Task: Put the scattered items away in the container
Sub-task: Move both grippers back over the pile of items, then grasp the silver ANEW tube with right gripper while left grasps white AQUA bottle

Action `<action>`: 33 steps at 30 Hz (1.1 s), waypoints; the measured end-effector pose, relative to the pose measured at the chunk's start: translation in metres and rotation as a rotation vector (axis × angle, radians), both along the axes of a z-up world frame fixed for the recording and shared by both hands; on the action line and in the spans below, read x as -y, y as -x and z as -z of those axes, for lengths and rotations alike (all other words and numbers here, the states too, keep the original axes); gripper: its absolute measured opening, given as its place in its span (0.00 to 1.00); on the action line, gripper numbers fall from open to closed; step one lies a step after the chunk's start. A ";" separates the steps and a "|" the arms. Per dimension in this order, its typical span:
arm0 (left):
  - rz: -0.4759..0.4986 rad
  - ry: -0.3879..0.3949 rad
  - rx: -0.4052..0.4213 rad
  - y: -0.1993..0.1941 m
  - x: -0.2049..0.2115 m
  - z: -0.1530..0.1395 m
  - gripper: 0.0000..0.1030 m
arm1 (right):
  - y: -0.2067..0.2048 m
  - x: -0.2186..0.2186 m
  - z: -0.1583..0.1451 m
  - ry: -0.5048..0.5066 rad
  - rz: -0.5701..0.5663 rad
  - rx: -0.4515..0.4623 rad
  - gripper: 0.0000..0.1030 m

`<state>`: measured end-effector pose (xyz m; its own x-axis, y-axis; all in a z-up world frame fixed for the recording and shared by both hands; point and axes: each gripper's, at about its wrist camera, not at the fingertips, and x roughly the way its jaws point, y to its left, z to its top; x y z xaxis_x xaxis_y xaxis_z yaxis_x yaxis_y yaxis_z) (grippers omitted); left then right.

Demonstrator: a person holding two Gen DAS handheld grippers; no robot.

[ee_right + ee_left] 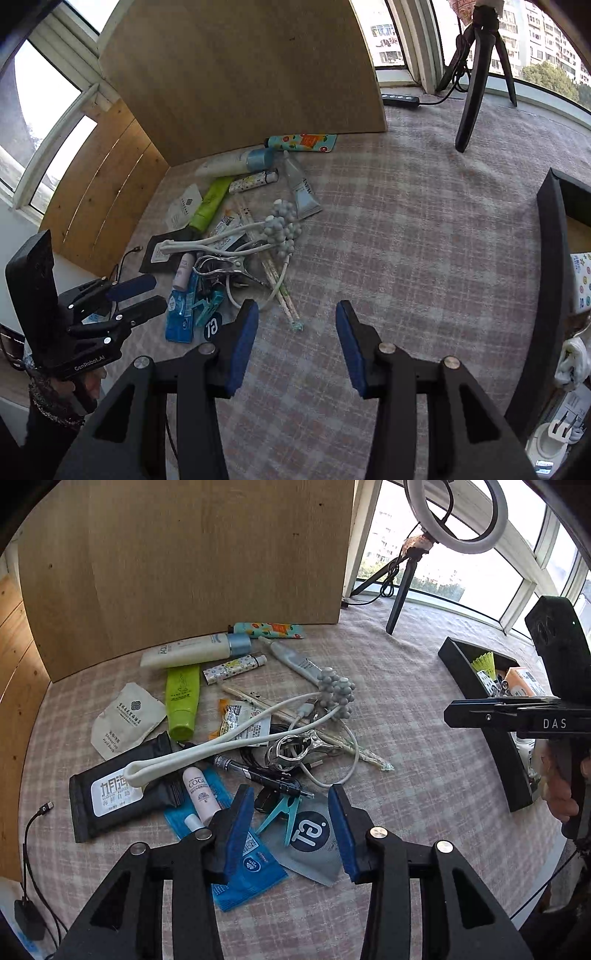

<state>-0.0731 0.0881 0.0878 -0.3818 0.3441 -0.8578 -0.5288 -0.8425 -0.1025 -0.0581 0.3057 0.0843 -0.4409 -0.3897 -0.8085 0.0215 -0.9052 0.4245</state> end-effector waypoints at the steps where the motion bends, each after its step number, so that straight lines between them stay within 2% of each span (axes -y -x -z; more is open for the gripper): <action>1: 0.011 0.003 -0.009 0.002 -0.001 0.000 0.35 | 0.005 0.005 0.000 -0.010 -0.013 -0.002 0.42; 4: 0.013 0.036 -0.019 0.016 0.003 0.001 0.35 | 0.020 0.021 -0.001 -0.103 -0.055 -0.019 0.42; 8: -0.014 0.067 -0.005 0.042 0.019 0.005 0.35 | 0.045 0.018 -0.004 -0.112 -0.066 -0.019 0.42; 12: -0.008 0.098 -0.017 0.065 0.023 0.007 0.35 | 0.084 0.017 -0.010 -0.178 -0.080 -0.021 0.42; 15: 0.012 0.093 -0.035 0.089 0.018 0.002 0.35 | 0.123 0.022 -0.001 -0.169 -0.122 0.023 0.42; 17: 0.036 0.132 -0.058 0.108 0.010 0.000 0.39 | 0.143 0.026 0.008 -0.191 -0.122 0.043 0.42; 18: 0.052 0.156 -0.060 0.118 0.006 0.001 0.46 | 0.152 0.029 0.013 -0.200 -0.129 0.052 0.42; 25: 0.248 0.327 -0.117 0.169 -0.033 0.018 0.55 | 0.187 0.035 0.046 -0.205 -0.150 0.094 0.42; 30: 0.409 0.410 -0.087 0.188 -0.060 0.048 0.59 | 0.196 0.041 0.057 -0.217 -0.195 0.097 0.42; 33: 0.450 0.441 -0.052 0.199 -0.067 0.064 0.59 | 0.200 0.047 0.062 -0.257 -0.209 0.092 0.42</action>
